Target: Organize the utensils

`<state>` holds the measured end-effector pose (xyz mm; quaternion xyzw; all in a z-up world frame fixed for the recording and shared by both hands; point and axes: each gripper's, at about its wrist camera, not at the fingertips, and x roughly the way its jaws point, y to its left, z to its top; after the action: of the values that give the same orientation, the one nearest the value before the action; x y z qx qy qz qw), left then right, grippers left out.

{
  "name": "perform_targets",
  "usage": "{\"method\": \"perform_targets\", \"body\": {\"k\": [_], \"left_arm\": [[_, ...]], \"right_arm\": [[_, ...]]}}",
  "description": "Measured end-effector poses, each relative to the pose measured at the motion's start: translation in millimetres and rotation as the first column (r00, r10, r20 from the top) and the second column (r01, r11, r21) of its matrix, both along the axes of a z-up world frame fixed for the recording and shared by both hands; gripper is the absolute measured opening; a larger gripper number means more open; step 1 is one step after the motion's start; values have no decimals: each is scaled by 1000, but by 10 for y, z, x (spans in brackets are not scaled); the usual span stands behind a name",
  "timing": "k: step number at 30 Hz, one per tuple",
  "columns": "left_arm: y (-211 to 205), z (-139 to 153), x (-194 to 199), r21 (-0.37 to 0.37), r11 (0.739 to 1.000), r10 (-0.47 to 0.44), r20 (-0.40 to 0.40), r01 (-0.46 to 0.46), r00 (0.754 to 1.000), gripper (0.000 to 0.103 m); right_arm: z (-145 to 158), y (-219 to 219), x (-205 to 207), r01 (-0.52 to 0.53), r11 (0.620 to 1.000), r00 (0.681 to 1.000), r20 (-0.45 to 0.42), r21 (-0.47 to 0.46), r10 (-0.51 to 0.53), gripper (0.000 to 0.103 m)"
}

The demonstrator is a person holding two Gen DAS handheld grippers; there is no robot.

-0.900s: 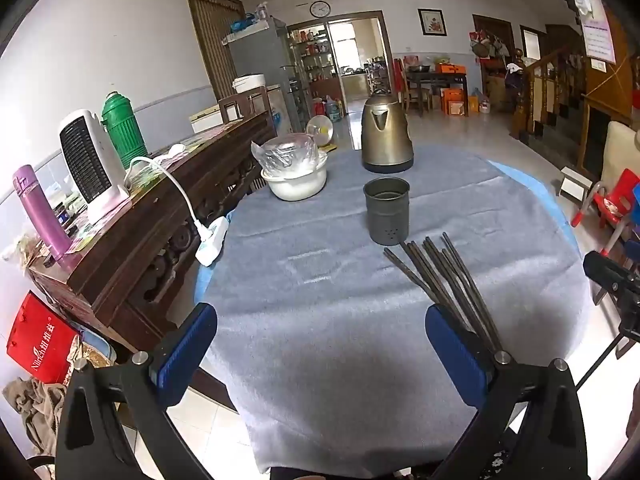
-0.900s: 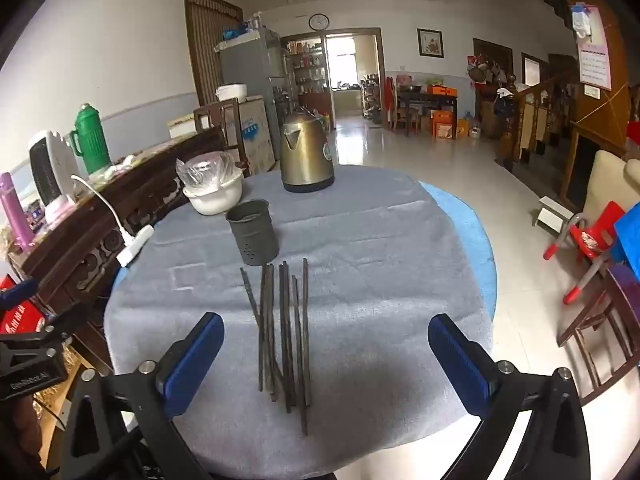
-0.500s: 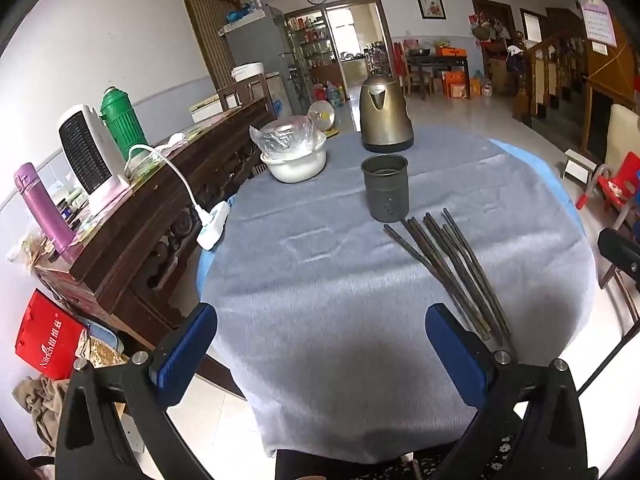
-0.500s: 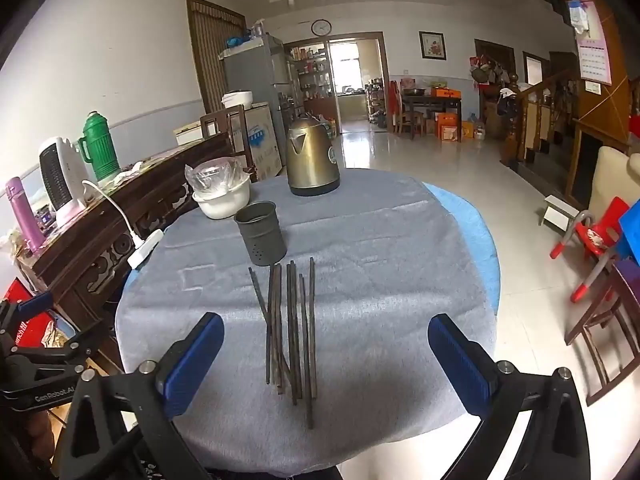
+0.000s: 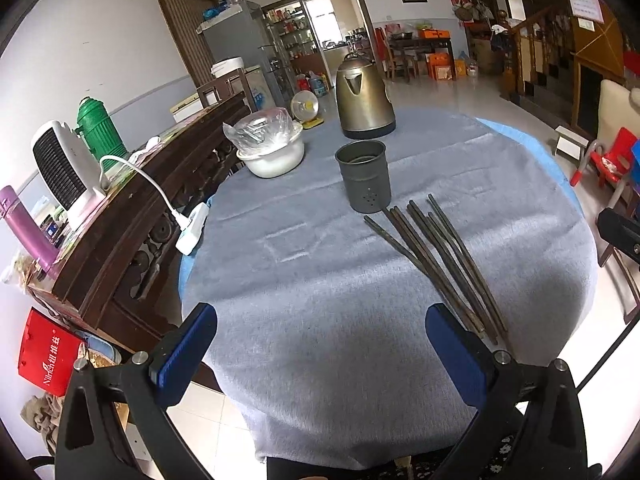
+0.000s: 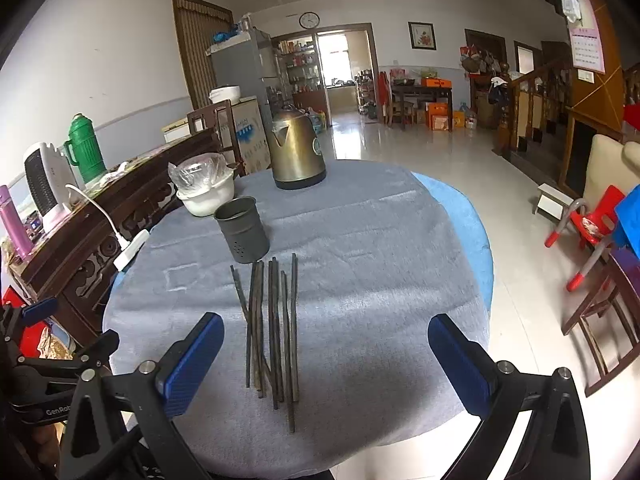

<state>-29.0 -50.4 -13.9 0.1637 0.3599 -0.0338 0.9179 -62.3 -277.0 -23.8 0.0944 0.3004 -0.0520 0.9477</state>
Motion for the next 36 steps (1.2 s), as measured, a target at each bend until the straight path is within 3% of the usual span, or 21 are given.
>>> {"method": "perform_targets", "body": {"k": [30,36], "left_arm": [[-223,-95,567,-10,999,-42,-79,41,996,103],[-126,-256,796,-96,994,-70,-194,52,978,103]], "right_arm": [[-34,-160,514,35,999,996,-84,3,-35,103],[-106,-187,689,40,999,992,-122,9,-39,103]]}}
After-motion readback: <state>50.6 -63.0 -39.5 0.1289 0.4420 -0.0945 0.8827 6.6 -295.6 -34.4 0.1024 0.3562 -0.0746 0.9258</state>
